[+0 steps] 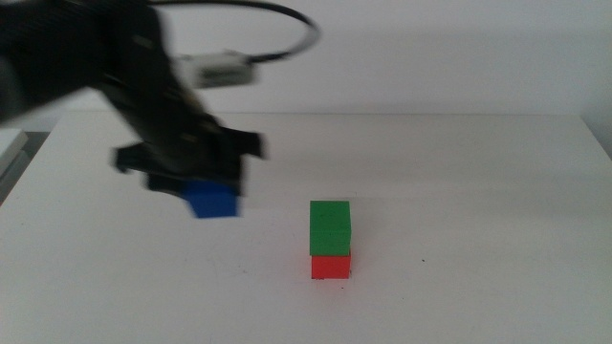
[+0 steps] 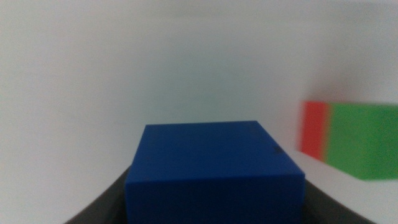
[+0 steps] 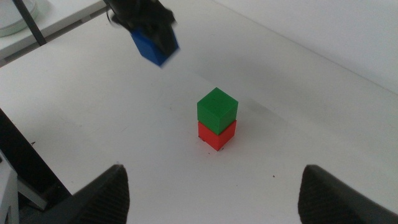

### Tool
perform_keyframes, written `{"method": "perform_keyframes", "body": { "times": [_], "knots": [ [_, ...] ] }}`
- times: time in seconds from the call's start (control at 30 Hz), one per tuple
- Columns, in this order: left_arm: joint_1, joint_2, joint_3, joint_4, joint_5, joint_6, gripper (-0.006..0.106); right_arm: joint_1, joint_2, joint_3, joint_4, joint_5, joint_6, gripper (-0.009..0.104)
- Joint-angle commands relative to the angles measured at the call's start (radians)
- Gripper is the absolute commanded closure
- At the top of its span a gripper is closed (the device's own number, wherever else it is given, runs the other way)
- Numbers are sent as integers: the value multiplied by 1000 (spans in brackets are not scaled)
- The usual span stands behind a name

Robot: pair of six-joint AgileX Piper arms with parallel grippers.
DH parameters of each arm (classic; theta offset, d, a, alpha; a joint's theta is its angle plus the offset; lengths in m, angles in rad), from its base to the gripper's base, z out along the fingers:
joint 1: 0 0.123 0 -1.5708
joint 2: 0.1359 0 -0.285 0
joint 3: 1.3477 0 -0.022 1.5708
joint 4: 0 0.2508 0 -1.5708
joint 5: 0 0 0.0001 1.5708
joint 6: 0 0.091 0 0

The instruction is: Stack red cubes first, then green, then blue cubes in a specific spot.

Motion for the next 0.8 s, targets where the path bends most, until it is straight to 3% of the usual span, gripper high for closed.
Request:
{"method": "perform_keyframes", "body": {
  "times": [0.0,0.17,0.33,0.77],
  "knots": [
    [-108,-6,-8,82,-41,-156,102,-5,-4,5,-10,-12,-7,8],
    [-220,67,-150,87,63,-211,102,-5,-4,5,-10,-12,-7,8],
    [-297,211,-382,154,154,-311,102,-5,-4,5,-10,-12,-7,8],
    [-308,350,-491,76,154,-316,102,-5,-4,5,-10,-12,-7,8]
  ]
}}
